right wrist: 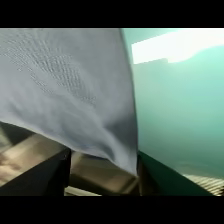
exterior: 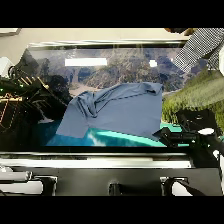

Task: Fold the clothes and pants, and hang the long-sleeved shirts on hangers.

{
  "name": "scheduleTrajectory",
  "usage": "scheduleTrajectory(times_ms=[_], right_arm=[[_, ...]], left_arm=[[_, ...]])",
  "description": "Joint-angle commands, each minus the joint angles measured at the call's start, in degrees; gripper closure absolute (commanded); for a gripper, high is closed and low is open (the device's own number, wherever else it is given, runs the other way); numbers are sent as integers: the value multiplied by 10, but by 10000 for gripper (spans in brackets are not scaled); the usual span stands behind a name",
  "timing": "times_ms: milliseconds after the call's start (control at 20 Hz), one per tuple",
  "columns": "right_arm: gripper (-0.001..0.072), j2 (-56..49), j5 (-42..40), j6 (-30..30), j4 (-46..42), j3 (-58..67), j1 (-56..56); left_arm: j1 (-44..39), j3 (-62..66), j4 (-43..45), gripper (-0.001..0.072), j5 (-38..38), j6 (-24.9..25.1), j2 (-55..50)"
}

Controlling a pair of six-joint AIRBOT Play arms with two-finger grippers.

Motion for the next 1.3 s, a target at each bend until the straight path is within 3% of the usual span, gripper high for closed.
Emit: scheduleTrajectory(times_ms=[0, 50, 150, 200, 250, 300, 600, 900, 1250], right_arm=[[259, -42, -12, -3, 23, -1, 1], [319, -46, -18, -2, 24, -1, 1], [368, -46, -29, -3, 29, -1, 1], [479, -46, -30, -6, 32, -1, 1], [651, -46, -26, -17, 37, -1, 1], [681, -46, -23, -20, 39, -1, 1], [682, -46, 16, -20, 38, -1, 1], [681, -46, 46, -36, 37, -1, 1], [681, -46, 43, -44, 37, -1, 1]], left_arm=[[1, 0, 0, 280, 0, 0, -2], [1, 0, 0, 280, 0, 0, -4], [1, 0, 0, 280, -1, -2, -10], [1, 0, 0, 280, 1, -1, -13], [1, 0, 0, 280, 6, 3, -16], [0, 0, 0, 280, 18, 17, -19], [2, -50, -9, 280, 158, 81, -42], [1, -49, -124, 280, 169, 218, -148], [-3, -48, -153, 280, 171, 288, -187]])
